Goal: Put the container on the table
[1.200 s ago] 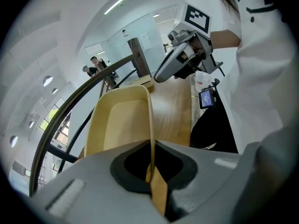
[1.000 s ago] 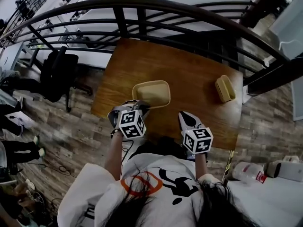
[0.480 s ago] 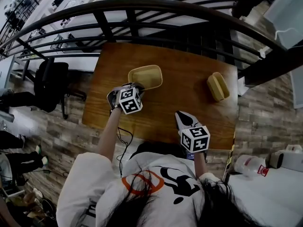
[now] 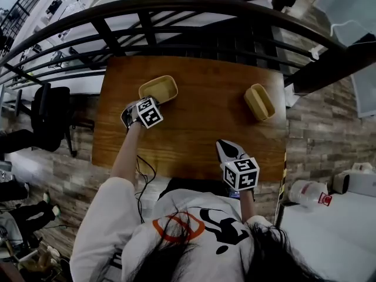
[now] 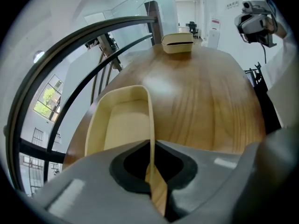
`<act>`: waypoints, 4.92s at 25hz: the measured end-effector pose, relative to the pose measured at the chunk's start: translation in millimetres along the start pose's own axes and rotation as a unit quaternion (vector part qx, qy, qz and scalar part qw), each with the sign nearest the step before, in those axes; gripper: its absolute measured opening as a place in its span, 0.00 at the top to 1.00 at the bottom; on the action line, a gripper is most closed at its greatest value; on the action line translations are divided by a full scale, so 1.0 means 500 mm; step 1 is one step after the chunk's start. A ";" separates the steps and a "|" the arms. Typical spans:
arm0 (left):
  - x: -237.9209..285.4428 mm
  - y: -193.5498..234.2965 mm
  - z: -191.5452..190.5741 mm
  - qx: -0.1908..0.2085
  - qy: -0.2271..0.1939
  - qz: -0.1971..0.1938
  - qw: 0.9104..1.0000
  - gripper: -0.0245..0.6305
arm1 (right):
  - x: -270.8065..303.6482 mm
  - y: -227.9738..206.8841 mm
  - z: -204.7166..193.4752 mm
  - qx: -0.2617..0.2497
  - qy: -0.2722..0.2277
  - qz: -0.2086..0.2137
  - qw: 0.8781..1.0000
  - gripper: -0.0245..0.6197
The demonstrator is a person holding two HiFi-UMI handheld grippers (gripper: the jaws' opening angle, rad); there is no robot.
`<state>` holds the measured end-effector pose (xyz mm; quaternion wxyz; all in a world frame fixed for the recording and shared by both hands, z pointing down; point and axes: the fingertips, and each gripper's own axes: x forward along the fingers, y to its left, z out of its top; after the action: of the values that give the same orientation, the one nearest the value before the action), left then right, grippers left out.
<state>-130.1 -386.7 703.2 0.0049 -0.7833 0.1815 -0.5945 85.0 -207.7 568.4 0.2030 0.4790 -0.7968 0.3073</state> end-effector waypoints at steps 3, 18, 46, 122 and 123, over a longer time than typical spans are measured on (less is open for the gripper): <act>0.015 0.011 -0.005 -0.011 0.006 0.002 1.000 0.96 | -0.003 -0.014 0.001 0.005 0.002 -0.009 1.000 0.93; -0.118 0.000 0.069 -0.121 -0.145 0.042 0.981 0.66 | -0.006 0.018 0.005 -0.010 -0.005 0.001 1.000 0.93; -0.554 -0.428 -0.089 -0.291 -0.356 0.082 0.885 0.73 | -0.049 0.393 -0.085 -0.092 -0.034 0.100 0.990 0.93; -0.706 -1.133 0.142 -0.324 -0.400 0.116 0.850 0.89 | -0.595 0.364 -0.502 -0.136 -0.045 0.171 0.975 0.93; -0.705 -1.133 0.144 -0.324 -0.400 0.116 0.850 0.89 | -0.594 0.362 -0.501 -0.136 -0.045 0.171 0.975 0.93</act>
<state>14.7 229.8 481.2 -0.1078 -0.8838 0.4354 -0.1327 67.8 217.3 514.0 0.1751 0.3168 -0.9095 0.2043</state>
